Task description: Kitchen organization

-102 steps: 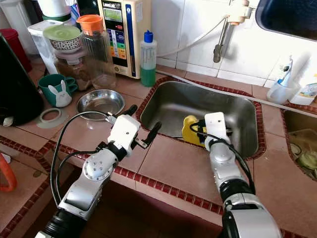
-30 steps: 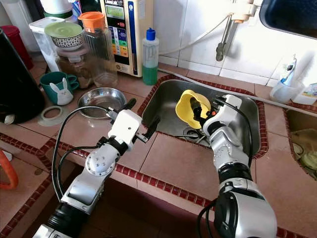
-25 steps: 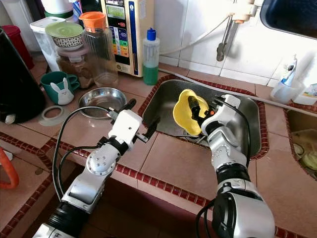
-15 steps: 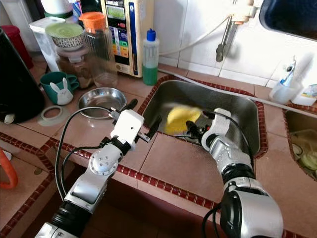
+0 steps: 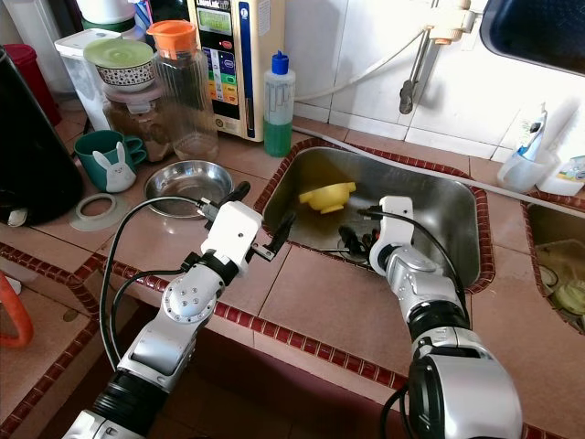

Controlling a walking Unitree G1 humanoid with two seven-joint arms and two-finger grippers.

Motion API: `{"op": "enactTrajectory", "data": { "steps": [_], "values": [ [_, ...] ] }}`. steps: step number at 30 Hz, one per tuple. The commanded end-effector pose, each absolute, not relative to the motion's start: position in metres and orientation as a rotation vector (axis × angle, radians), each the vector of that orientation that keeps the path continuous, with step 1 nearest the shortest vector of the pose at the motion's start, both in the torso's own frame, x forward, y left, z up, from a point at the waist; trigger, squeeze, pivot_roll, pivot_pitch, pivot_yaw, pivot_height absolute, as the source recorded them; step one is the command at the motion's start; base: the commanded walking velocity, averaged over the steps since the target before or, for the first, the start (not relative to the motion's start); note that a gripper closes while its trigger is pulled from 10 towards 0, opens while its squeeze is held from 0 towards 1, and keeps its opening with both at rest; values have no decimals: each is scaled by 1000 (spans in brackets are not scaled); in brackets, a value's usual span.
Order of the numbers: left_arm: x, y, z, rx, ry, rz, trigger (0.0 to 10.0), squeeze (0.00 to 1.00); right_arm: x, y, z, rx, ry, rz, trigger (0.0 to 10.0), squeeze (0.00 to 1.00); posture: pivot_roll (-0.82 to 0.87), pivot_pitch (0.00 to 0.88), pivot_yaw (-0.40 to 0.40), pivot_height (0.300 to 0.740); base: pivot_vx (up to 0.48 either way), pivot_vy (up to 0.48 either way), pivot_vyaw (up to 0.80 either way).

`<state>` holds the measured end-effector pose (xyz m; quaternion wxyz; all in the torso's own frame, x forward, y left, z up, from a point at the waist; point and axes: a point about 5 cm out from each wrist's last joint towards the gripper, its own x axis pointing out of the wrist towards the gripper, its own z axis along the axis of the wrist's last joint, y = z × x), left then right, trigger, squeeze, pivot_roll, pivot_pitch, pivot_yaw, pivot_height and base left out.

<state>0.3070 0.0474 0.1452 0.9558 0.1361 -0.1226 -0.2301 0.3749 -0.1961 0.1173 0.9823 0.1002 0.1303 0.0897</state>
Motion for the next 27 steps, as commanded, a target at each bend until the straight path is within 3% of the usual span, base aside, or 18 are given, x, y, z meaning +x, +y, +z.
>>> {"op": "enactTrajectory", "data": {
  "steps": [1,12,18,27],
  "values": [
    [309,45,148,284,-262,-468,10000,0,378,-197,128,224,200,189,10000,0,72,0,-30,740,0,0,0],
    [318,52,162,287,-312,-407,10000,0,375,-179,147,72,-2,274,10000,0,80,0,-36,740,0,0,0],
    [329,65,153,343,-256,-320,10000,0,369,-172,148,11,-26,286,10000,0,67,0,-40,740,0,0,0],
    [370,97,152,479,-100,-161,10000,0,341,-156,163,25,-105,369,10000,0,54,0,-30,740,0,0,0]
  ]
}}
